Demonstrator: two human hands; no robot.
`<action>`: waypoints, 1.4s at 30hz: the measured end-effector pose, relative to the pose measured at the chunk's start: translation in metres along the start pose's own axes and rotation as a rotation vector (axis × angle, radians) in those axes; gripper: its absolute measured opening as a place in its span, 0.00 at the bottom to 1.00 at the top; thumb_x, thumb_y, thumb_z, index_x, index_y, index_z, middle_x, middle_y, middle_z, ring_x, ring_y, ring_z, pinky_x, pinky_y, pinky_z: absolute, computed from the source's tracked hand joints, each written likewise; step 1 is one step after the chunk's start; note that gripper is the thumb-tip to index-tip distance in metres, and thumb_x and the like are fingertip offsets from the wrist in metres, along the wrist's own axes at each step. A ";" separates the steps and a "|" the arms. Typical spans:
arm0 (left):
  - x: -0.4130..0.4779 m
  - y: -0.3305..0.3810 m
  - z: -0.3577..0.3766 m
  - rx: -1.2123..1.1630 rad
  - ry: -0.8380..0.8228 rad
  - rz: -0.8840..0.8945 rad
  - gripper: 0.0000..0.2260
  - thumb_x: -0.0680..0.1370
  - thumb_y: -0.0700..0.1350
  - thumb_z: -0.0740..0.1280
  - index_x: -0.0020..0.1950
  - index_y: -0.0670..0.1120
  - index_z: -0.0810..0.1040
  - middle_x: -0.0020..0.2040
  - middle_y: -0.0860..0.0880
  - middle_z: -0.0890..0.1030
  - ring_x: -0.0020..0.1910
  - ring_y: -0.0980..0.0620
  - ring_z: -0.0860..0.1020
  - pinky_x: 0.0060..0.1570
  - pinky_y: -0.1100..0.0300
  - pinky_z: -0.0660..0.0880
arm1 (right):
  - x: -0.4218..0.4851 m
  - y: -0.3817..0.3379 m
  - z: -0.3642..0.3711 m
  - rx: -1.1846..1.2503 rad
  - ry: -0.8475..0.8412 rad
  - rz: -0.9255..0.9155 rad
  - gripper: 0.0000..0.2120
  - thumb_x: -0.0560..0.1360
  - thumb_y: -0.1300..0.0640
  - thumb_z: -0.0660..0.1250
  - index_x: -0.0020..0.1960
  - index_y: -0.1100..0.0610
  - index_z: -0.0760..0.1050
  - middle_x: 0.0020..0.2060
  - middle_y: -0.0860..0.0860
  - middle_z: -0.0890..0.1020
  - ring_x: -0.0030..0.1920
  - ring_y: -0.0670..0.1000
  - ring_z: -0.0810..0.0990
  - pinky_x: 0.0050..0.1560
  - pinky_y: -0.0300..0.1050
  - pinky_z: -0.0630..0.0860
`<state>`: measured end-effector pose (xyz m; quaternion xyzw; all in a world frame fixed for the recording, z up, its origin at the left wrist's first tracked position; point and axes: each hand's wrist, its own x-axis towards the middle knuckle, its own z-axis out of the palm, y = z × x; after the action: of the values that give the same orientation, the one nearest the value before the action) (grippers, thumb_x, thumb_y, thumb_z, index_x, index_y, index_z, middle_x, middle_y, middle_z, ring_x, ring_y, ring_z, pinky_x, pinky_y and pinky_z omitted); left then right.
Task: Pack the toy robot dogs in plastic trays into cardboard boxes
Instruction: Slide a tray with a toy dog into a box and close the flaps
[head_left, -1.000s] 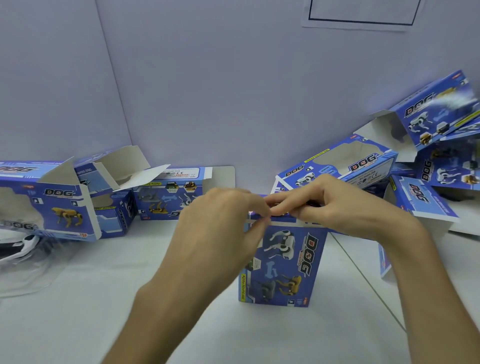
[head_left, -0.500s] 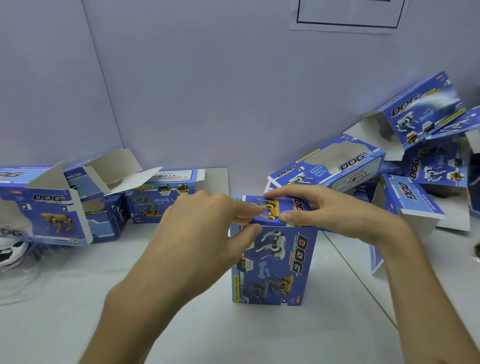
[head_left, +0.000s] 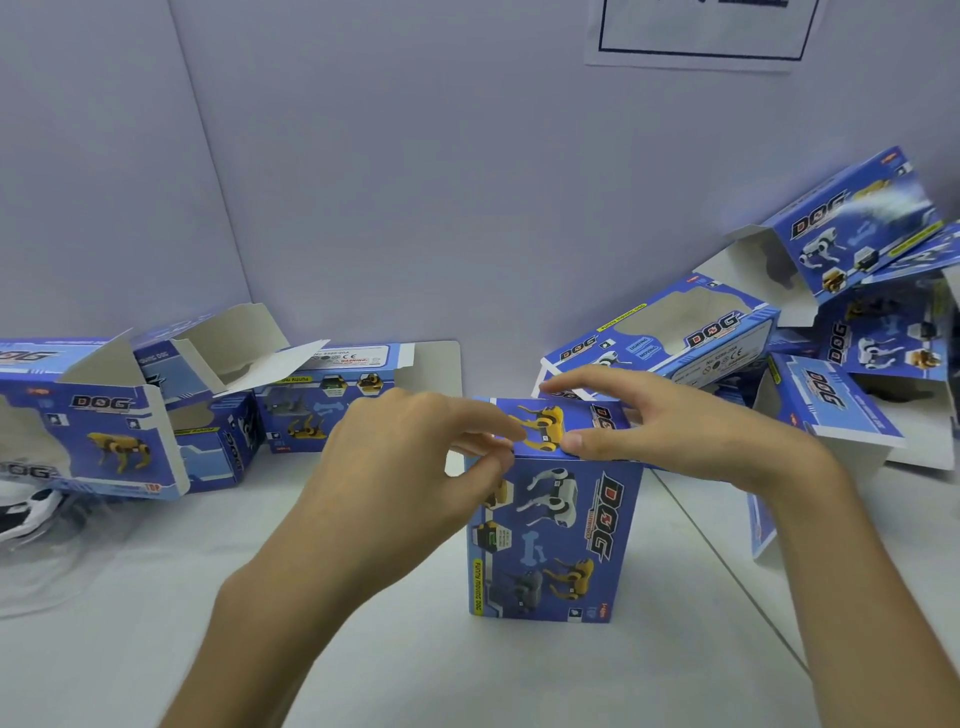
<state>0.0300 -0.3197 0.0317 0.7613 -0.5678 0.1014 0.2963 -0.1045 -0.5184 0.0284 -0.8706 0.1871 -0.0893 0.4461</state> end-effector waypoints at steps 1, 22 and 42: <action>0.001 -0.001 -0.001 -0.033 -0.011 0.003 0.08 0.76 0.53 0.66 0.51 0.63 0.83 0.40 0.69 0.82 0.43 0.75 0.77 0.46 0.73 0.70 | 0.002 -0.001 0.002 -0.021 0.023 0.002 0.28 0.61 0.33 0.70 0.62 0.31 0.72 0.59 0.37 0.77 0.47 0.40 0.85 0.40 0.39 0.82; 0.011 -0.042 0.093 -0.613 0.449 -0.033 0.10 0.74 0.51 0.73 0.55 0.60 0.83 0.60 0.59 0.80 0.69 0.52 0.71 0.61 0.46 0.74 | 0.042 0.018 0.035 0.304 0.519 0.076 0.20 0.77 0.43 0.68 0.68 0.45 0.73 0.63 0.48 0.76 0.54 0.45 0.80 0.51 0.44 0.79; 0.015 -0.057 0.091 -0.770 0.114 -0.391 0.42 0.66 0.63 0.74 0.77 0.63 0.59 0.73 0.59 0.67 0.68 0.59 0.71 0.53 0.72 0.71 | 0.062 0.041 0.064 0.823 0.503 -0.077 0.15 0.79 0.47 0.65 0.66 0.45 0.77 0.52 0.49 0.86 0.53 0.52 0.85 0.53 0.52 0.82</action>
<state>0.0714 -0.3732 -0.0531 0.6818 -0.3920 -0.1341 0.6029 -0.0371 -0.5172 -0.0430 -0.5796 0.2062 -0.3802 0.6906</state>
